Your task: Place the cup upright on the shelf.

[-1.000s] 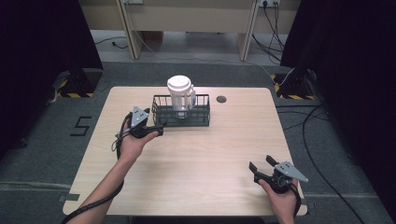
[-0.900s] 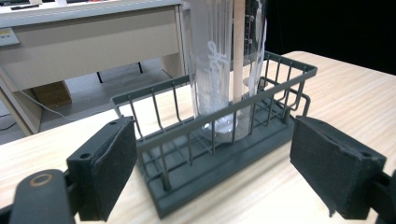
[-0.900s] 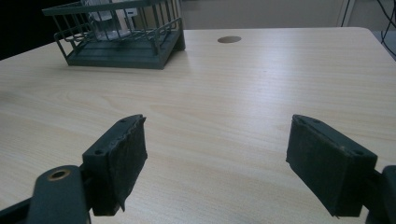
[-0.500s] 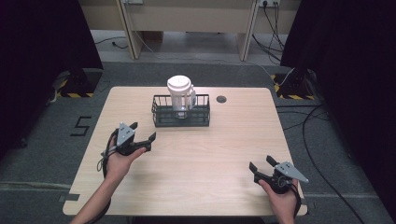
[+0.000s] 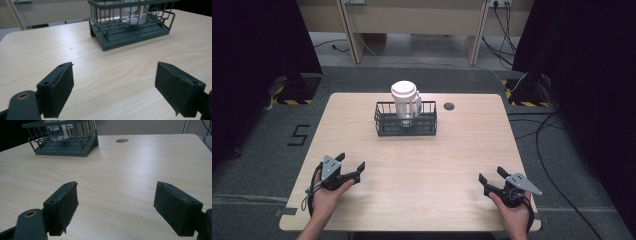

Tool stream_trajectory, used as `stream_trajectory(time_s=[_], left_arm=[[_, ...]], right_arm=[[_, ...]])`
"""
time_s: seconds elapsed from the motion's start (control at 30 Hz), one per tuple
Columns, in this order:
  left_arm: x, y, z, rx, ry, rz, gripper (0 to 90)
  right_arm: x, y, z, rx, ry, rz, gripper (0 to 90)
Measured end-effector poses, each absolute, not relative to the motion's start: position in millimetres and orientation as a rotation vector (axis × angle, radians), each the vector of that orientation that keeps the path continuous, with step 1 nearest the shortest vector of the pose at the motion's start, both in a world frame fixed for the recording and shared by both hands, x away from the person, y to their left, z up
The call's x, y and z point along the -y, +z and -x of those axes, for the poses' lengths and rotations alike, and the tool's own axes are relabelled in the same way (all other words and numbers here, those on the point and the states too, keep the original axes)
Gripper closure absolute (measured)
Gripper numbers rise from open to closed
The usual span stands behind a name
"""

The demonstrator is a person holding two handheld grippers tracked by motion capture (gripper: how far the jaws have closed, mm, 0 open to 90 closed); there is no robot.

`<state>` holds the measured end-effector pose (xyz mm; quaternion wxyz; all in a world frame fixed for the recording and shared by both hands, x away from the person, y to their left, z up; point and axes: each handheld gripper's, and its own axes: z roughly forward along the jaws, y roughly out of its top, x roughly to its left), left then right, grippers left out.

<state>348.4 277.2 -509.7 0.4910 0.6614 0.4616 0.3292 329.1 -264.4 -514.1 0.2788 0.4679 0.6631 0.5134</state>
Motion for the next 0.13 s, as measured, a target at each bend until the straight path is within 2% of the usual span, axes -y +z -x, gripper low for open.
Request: stream_trajectory(time_s=[0.03,0.13], left_arm=[[-276.2,-513.3,-344.0,-1.172,0.796,-1.601,15.8],[-275.4,-510.3,-341.8,-1.156,0.814,-1.594,15.7]], right_arm=[[264.5,-514.0,-329.2,-1.780,1.375,-1.257,20.1],[264.6,-514.0,-329.7,-1.783,1.382,-1.269,20.1]])
